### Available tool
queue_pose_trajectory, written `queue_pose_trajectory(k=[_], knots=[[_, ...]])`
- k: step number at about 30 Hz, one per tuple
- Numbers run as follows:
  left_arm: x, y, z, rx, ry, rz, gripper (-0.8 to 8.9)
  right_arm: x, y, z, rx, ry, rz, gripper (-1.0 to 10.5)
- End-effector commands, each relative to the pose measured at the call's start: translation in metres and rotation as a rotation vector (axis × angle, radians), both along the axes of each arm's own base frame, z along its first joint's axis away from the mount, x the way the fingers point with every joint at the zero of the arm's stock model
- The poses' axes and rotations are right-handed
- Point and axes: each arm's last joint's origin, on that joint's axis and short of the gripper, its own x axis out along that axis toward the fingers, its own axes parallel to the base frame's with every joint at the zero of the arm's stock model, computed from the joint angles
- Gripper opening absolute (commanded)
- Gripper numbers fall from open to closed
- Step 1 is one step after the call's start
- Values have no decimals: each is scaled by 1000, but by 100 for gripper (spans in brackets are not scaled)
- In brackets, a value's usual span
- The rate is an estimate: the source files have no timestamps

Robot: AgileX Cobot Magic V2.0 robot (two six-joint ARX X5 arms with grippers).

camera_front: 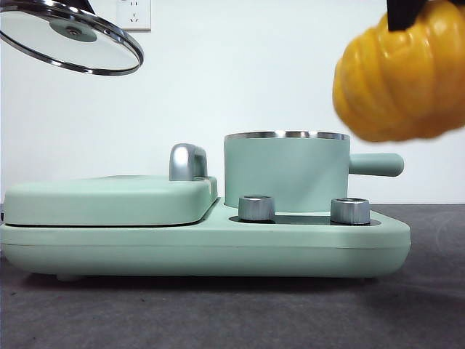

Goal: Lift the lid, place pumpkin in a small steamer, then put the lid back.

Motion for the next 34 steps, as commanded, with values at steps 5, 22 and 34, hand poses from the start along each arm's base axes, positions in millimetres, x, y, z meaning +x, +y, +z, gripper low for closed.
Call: queue_pose_trajectory(k=[5, 22, 34], knots=[[1, 0, 8, -10, -55, -4, 16, 15, -2, 30, -17, -127, -68, 320], [1, -1, 9, -14, -68, -5, 16, 98, 16, 56, -116, -304, -59, 320], [1, -1, 9, -17, -65, -4, 16, 160, 40, 23, -143, -308, -10, 320]])
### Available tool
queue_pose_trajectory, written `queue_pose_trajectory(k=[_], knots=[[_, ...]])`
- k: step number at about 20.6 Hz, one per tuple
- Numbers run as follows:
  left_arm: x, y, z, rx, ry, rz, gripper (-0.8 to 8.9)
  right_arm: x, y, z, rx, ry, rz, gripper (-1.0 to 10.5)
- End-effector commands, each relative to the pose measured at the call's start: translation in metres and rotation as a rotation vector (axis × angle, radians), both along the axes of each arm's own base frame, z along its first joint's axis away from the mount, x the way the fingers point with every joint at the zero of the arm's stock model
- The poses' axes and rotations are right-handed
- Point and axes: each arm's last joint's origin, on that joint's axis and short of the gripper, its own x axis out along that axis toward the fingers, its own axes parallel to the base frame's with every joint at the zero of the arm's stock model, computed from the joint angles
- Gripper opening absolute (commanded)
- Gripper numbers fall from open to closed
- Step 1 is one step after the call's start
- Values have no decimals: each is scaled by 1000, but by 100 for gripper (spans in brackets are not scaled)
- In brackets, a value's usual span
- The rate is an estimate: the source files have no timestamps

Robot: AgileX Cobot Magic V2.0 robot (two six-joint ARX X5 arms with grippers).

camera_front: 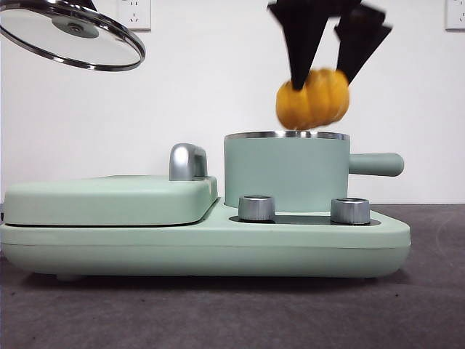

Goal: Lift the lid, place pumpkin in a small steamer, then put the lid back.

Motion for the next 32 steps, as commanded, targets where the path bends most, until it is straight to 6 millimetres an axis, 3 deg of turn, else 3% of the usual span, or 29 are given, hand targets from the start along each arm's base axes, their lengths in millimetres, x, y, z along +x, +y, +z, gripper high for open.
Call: queue_pose_trajectory(k=[1, 16, 28, 32], knots=[[1, 0, 7, -11, -42, -3, 16, 13, 8, -6, 2, -19, 37, 320], [1, 0, 7, -24, -36, 2, 16, 53, 29, -54, 42, 5, 100, 320], [1, 0, 7, -27, -34, 3, 16, 67, 39, -91, 8, 82, 105, 321], [0, 0, 7, -27, -31, 3, 16, 67, 40, -91, 7, 83, 106, 422]])
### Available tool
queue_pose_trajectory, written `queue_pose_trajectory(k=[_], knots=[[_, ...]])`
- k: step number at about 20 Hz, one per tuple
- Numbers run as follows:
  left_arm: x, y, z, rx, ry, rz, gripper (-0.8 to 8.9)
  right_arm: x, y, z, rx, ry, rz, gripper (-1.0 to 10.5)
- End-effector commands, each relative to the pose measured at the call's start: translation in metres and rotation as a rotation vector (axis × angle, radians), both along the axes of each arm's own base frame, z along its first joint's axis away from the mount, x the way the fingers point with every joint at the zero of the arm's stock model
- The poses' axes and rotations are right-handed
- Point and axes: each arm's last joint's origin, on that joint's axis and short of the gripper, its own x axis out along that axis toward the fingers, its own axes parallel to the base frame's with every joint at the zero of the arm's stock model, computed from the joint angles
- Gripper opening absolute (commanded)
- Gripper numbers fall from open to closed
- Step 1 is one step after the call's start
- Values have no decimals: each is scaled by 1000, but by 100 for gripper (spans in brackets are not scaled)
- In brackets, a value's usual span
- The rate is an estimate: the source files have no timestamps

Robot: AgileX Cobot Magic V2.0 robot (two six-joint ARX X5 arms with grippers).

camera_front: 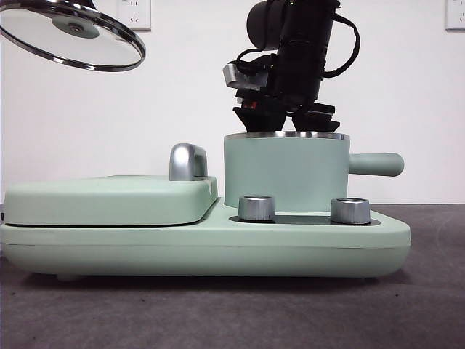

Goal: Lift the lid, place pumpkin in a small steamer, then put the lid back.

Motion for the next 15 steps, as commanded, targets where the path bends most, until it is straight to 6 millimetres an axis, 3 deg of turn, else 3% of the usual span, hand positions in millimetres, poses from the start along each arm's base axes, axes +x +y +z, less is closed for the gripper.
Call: queue_pose_trajectory(k=[1, 4, 8, 10, 12, 15], knots=[[1, 0, 7, -14, -37, -1, 16, 3, 7, -6, -5, 8, 19, 436], [1, 0, 7, -14, -38, -1, 16, 4, 7, 0, -5, 2, 16, 436], [1, 0, 7, -14, -38, -1, 16, 1, 5, 39, 29, -27, -26, 431], [1, 0, 7, -16, -36, -1, 16, -7, 1, 60, 66, -25, -36, 422], [1, 0, 7, -16, -36, -1, 16, -17, -3, 76, 148, -37, -11, 342], [1, 0, 7, -16, -36, -1, 16, -37, -14, 86, 187, -92, -6, 338]])
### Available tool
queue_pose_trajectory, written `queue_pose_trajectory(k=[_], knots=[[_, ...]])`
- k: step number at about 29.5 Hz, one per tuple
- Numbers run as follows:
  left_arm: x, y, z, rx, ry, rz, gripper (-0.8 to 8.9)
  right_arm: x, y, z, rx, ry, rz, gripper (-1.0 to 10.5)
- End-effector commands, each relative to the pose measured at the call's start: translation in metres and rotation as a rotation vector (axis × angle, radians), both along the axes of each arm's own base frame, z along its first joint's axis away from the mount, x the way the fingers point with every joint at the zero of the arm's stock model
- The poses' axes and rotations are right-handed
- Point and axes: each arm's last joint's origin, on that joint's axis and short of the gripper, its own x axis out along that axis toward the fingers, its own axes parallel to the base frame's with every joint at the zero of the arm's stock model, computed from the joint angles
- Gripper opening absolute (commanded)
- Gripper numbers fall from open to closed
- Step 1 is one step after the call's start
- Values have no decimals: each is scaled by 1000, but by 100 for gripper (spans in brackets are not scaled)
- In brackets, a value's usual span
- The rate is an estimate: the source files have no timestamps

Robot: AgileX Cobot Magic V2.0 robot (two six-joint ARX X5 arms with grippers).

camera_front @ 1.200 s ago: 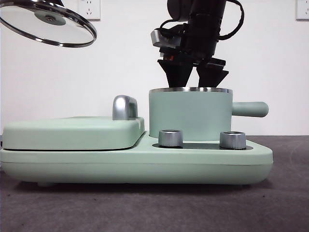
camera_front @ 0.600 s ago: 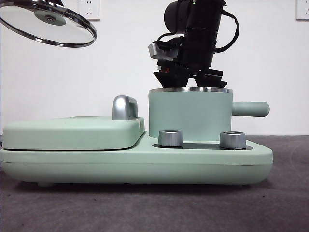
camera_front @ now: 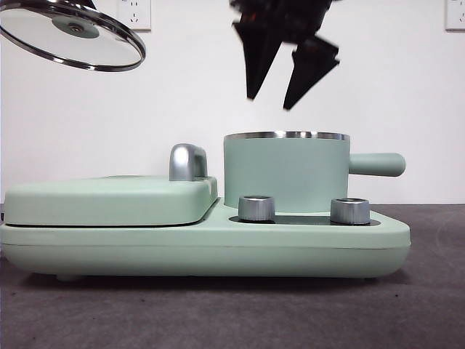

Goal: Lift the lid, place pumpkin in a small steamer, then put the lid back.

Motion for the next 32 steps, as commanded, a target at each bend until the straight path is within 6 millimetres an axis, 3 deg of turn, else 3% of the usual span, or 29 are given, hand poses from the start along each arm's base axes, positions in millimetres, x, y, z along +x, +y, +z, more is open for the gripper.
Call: queue_pose_trajectory(k=[1, 6, 10, 23, 32], knots=[[1, 0, 7, -15, -37, -1, 16, -14, -5, 4, 40, -44, -15, 337], [1, 0, 7, -16, -36, -1, 16, -61, -35, 12, 175, -189, -70, 337], [1, 0, 7, -16, -36, -1, 16, -87, -51, 12, 228, -263, -91, 337], [-2, -6, 7, -64, -16, -87, 16, -173, -106, -21, 272, -371, -206, 337], [-3, -21, 4, -62, -3, -156, 16, -221, -136, -29, 342, -465, -248, 337]])
